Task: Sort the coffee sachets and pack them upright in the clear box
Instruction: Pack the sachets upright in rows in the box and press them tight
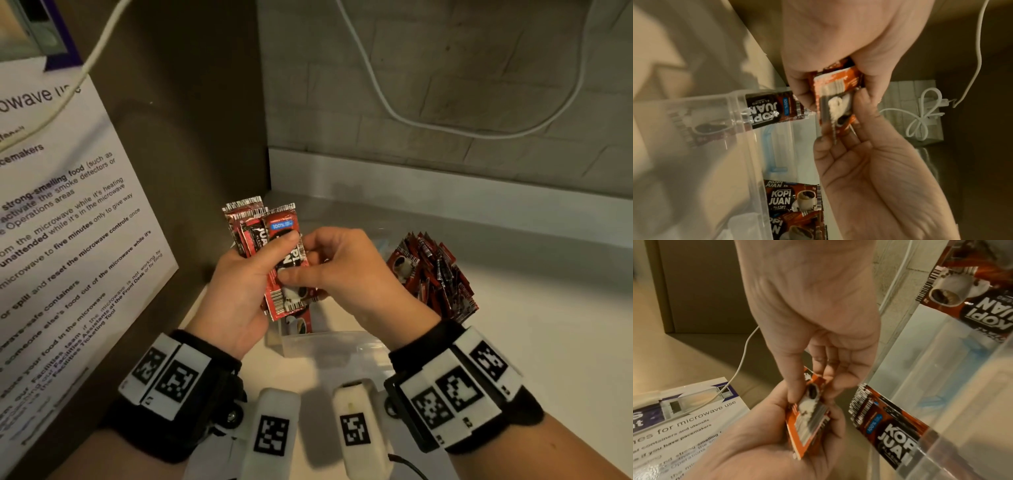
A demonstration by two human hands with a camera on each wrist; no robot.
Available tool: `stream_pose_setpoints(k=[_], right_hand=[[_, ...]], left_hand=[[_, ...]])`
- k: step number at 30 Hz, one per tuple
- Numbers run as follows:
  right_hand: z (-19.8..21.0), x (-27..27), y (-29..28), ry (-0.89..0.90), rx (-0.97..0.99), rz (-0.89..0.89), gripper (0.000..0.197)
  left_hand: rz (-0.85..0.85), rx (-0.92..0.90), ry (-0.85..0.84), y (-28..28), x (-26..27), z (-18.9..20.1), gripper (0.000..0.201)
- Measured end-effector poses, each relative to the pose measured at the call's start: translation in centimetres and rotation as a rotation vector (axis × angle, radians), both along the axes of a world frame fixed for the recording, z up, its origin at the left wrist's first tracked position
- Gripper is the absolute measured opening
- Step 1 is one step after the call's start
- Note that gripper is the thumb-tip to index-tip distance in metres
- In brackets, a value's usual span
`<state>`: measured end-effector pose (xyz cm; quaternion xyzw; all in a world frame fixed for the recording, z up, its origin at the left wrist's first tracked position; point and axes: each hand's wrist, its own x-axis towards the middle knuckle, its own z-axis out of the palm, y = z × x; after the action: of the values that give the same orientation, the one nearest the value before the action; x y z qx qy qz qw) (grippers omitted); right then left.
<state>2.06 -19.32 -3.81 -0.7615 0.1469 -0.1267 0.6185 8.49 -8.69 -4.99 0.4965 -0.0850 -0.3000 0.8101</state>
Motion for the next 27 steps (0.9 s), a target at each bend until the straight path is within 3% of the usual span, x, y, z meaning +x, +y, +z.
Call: stream_pose_setpoints(k=[3,7,12,17,22,27], right_hand=[[-0.2,-0.3,-0.2,-0.028,0.039,-0.073,0.019],[-0.5,-0.8,-1.6,-0.065,0.102,-0.203,0.016],[-1.9,-1.3,-2.4,0.107,0.011,-0.188,0.012],[-4.0,0.0,-1.7,0.346,-0.240,-0.080,0.024],[-4.7,1.4,-0.6,0.393,-0.573,-0.041,0.042],[-5.2,2.4,-0.4,0.506,-0.641,-0.057,0.066]], left_hand=[[0.004,0.022,-0.043,0.1,-0.1,0.2,0.027],[0.120,0.071,-0.053,0.7,0.8,-0.1,0.009],[0.135,0.218,-0.002,2.0,2.0,-1.7,0.014],[0.068,0.307,0.002,1.9,1.5,-3.3,0.016],[0.080,0.314,0.008,1.3,0.9,-4.1,0.023],[0.158,0.360,-0.017,0.8,0.8,-4.7,0.025]])
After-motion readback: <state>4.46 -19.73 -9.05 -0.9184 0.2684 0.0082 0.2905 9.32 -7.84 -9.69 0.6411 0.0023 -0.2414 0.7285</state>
